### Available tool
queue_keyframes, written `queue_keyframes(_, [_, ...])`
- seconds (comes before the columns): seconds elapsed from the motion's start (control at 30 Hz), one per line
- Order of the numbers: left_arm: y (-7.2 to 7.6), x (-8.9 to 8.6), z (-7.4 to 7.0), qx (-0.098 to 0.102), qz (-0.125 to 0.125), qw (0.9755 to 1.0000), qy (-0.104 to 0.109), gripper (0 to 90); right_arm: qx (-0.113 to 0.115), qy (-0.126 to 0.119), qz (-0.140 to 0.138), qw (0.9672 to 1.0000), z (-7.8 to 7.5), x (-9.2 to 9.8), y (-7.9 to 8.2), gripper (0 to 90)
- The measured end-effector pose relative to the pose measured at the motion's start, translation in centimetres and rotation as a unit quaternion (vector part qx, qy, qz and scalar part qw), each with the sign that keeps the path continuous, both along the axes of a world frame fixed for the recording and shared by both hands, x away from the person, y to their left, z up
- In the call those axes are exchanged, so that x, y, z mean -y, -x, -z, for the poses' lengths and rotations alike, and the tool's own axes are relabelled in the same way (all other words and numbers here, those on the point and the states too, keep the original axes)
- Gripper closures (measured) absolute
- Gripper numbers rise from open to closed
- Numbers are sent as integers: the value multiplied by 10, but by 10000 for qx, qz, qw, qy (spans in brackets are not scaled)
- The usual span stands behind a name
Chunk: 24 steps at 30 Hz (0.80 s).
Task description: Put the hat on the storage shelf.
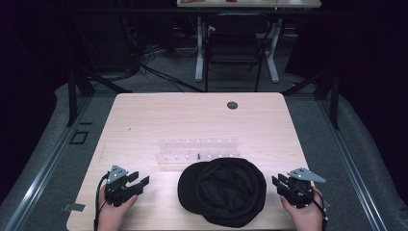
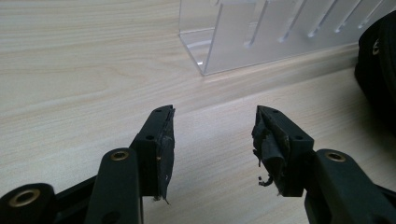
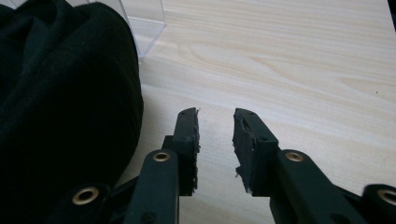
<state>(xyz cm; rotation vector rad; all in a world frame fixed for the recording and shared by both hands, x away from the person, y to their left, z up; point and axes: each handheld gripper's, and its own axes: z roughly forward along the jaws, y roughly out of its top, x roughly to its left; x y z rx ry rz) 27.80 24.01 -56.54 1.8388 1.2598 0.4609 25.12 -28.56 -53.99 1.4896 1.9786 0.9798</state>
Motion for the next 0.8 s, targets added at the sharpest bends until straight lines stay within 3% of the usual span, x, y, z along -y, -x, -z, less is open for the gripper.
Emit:
queue_keyframes(0.13, [0,3,0,15,47,10000,-34,485,9,151,57,9999,-1,-2,1,685])
queue_keyframes(0.4, [1,5,-2,32,114,9999,-1,485,-103,224,137,9996,-5,-6,3,685])
queue_keyframes(0.57, [4,4,-3,43,97,9999,53,483,-273,112,87,9995,-9,-8,4,750])
queue_keyframes(0.8, [6,0,-4,86,20,9999,94,482,-427,167,63,9989,-16,-12,2,753])
